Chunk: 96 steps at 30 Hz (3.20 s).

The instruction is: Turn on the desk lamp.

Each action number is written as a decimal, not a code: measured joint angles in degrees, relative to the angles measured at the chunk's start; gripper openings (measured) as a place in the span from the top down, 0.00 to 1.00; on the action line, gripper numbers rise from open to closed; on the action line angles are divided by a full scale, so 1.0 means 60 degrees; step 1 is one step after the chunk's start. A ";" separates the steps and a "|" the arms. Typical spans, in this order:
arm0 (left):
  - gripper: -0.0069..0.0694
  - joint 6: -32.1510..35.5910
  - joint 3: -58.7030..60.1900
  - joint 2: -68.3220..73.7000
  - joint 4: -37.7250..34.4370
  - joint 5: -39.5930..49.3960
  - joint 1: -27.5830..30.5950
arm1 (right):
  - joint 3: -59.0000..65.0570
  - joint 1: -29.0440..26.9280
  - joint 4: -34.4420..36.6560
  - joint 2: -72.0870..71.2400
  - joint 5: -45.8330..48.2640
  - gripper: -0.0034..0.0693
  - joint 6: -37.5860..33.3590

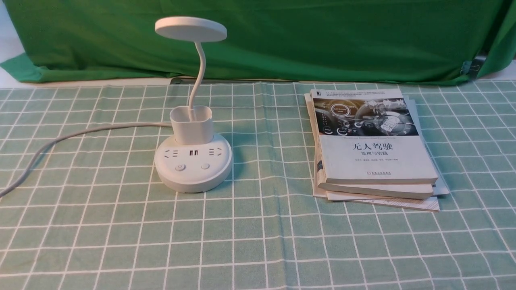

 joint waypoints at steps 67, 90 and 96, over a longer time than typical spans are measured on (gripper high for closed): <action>0.88 0.1209 -0.9600 1.8406 -0.1510 1.0092 -0.3454 | 0.0000 0.0000 0.0000 0.0000 0.0002 0.62 0.0000; 0.88 0.1217 -0.9791 1.8178 -0.1437 1.1052 -0.3527 | 0.0000 0.0000 0.0000 0.0000 0.0013 0.62 0.0000; 0.88 0.1217 -0.9747 1.7311 -0.1668 1.1201 -0.3527 | 0.0000 0.0000 0.0000 0.0000 0.0004 0.62 0.0000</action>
